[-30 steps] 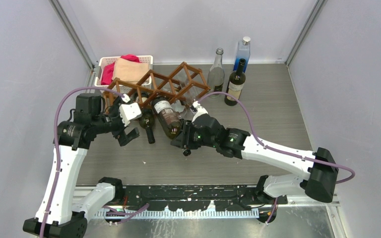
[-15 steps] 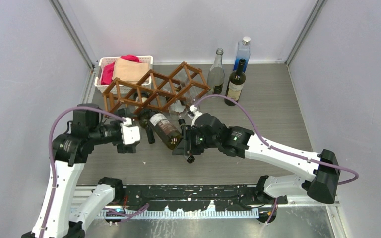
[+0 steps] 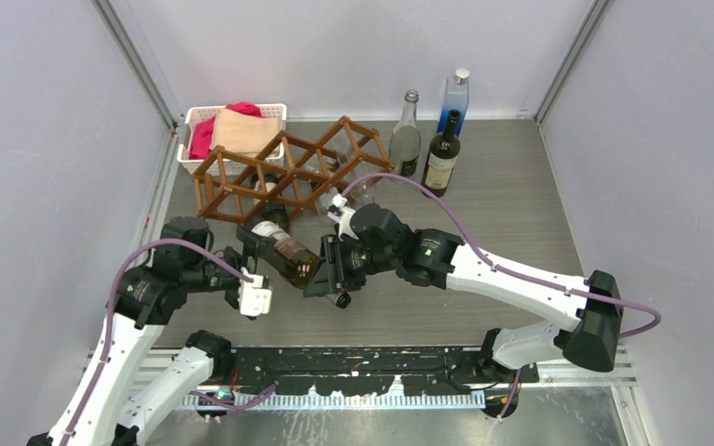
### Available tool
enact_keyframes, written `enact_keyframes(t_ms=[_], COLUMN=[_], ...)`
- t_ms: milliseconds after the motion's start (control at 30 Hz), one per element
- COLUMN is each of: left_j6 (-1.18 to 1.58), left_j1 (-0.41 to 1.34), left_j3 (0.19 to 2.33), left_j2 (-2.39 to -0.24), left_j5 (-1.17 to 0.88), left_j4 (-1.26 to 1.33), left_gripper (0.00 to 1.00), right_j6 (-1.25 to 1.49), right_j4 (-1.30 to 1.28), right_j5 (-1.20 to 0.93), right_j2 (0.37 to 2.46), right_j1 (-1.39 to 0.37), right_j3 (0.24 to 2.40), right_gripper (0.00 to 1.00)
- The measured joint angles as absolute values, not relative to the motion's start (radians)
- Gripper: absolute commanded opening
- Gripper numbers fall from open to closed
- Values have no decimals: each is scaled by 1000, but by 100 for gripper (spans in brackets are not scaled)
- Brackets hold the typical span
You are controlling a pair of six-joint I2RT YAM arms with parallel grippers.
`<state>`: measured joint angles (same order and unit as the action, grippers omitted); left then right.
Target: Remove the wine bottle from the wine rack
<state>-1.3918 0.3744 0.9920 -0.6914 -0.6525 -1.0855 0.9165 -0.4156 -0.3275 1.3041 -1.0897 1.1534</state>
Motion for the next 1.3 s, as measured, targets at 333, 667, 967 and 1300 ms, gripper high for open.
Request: enact_keyframes(t_ms=[333, 667, 967, 1300], left_j6=[-1388, -1375, -1261, -882], left_j1=[458, 466, 476, 476], left_j3=[903, 884, 883, 966], left_j2=[-684, -683, -657, -709], left_j5=[-572, -506, -494, -494], left_j4=[-948, -914, -867, -814], left_gripper=[100, 40, 0, 0], right_j6=[1010, 1050, 981, 850], right_j4=[-348, -281, -340, -399], right_j5=[-399, -437, -358, -73], right_j2=[1357, 1356, 1344, 1250], right_j1=[-1111, -1119, -1119, -1133], right_j3=[1158, 1161, 1250, 1322], right_gripper=[1, 1, 85, 100])
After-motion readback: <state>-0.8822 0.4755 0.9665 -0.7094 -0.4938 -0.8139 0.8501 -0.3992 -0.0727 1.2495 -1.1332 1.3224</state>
